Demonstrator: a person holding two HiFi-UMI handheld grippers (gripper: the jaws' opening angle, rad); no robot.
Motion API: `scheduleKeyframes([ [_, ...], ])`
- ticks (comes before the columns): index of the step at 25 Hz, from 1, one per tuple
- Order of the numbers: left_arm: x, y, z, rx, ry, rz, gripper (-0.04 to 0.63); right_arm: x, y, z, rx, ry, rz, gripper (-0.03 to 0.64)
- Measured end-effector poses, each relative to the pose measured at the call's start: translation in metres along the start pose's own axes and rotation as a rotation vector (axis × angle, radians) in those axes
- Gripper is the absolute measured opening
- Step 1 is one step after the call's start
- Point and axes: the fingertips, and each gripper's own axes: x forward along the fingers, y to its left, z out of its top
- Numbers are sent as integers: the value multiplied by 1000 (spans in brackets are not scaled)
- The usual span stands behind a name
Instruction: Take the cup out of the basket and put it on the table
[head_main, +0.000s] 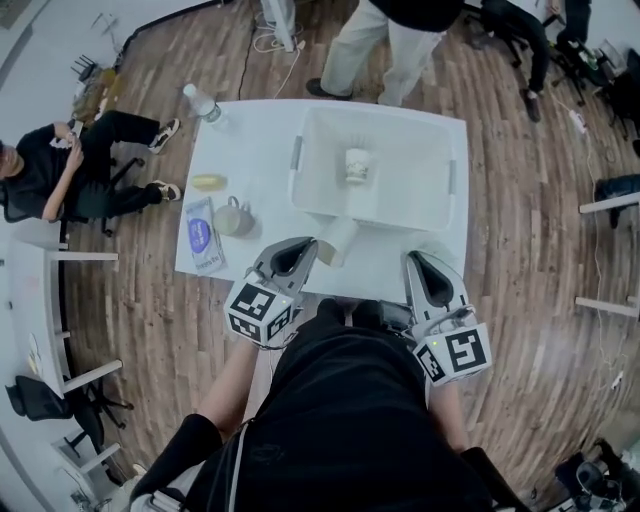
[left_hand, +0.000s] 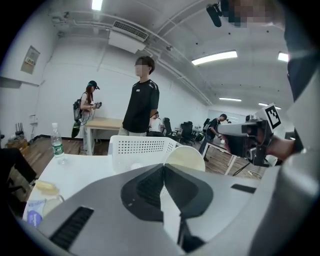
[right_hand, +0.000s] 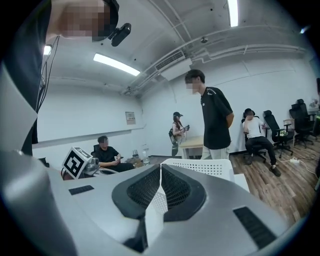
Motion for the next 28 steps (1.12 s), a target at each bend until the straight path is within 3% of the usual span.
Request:
scheduleKeyframes([
  [8,-19,50,-63,-45,146,112,12,13,15,-12,8,32,33,26],
  [22,-19,136,-157,2,591,178,12,23,37,-38,5,119,66,26],
  [28,-12,158,-180,29,738,225,12,29,45,-54,26,153,93,26],
])
